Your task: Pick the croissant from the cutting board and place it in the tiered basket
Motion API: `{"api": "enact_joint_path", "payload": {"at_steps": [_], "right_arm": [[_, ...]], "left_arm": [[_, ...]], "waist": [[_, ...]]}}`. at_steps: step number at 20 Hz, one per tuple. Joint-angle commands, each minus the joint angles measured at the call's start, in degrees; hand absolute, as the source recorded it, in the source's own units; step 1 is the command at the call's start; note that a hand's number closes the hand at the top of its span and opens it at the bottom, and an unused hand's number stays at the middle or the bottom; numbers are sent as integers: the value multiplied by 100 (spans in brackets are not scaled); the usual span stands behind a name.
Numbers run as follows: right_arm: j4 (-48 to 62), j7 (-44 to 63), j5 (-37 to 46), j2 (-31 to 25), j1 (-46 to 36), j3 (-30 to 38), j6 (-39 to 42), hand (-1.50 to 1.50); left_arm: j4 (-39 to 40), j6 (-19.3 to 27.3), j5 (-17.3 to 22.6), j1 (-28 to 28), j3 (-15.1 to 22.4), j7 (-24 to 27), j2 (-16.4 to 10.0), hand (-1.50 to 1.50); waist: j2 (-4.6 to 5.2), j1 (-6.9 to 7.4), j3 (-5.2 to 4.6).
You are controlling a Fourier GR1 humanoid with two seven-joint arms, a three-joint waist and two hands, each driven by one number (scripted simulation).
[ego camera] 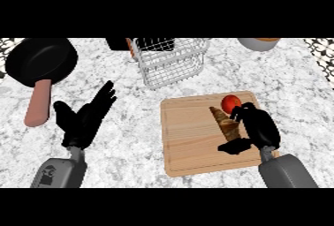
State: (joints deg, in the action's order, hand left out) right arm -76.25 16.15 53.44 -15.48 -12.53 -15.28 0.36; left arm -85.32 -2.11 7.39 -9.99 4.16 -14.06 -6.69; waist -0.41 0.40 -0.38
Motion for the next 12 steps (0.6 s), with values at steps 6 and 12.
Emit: {"api": "enact_joint_path", "payload": {"at_steps": [6, 12], "right_arm": [[-1441, 326, -1238, -58, -319, 881, 1357, 150], [-3471, 823, -2245, -520, -226, 1840, 2036, 150]], "left_arm": [[-61, -172, 5, 284, -154, 212, -116, 0], [-342, 99, -83, 262, 37, -176, 128, 0]], "waist": [[18, -70, 33], [-11, -174, 35]]}}
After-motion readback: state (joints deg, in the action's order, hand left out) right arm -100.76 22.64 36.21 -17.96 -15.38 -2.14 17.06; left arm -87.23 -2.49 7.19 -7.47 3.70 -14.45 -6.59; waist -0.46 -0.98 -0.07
